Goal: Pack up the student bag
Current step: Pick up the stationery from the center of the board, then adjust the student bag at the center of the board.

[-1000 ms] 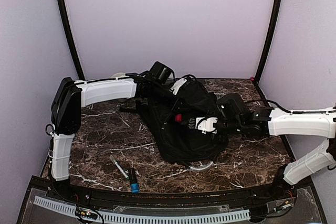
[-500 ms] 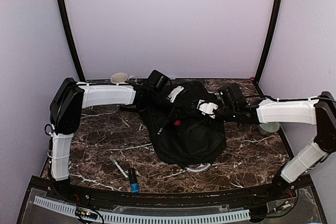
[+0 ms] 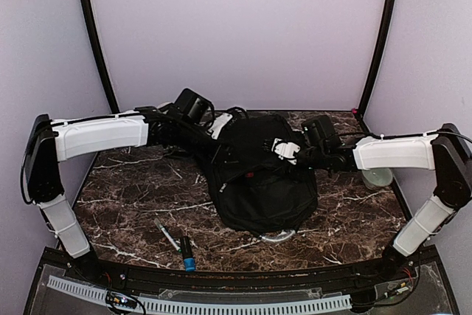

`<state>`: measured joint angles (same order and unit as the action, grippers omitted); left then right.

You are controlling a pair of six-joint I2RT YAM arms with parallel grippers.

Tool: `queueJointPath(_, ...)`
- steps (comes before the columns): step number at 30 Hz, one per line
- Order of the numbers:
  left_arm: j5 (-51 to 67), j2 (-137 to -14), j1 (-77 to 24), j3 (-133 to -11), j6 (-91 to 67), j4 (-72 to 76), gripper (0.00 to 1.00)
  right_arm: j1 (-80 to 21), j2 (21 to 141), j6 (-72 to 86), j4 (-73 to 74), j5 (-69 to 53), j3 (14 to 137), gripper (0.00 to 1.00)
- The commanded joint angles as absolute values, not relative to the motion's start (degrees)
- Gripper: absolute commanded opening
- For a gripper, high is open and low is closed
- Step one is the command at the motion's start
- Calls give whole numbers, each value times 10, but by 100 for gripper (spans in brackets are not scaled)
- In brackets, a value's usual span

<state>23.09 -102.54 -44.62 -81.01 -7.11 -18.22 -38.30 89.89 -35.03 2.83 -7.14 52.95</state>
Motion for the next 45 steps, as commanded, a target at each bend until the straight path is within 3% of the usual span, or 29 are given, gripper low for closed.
queueJointPath(1,89,-945,-445,-773,-136,-303,47,-387,889,-352,18,-100,545,60)
queueJointPath(5,-4,-893,-445,-731,-238,-378,47,-410,900,-373,13,-81,547,60)
queueJointPath(11,19,-787,-446,-600,-376,-341,49,-446,937,-392,1,-26,578,59)
queueJointPath(14,17,-777,-456,-575,-446,-393,50,-447,965,-360,1,9,613,48)
queueJointPath(17,39,-766,-481,-526,-507,-374,50,-447,973,-340,3,15,625,30)
queueJointPath(22,64,-773,-523,-482,-573,-334,48,-448,965,-327,-1,1,616,16)
queueJointPath(31,98,-848,-569,-488,-619,-323,45,-448,964,-318,1,1,612,11)
queueJointPath(45,100,-852,-676,-503,-689,-404,45,-448,966,-311,11,-5,617,11)
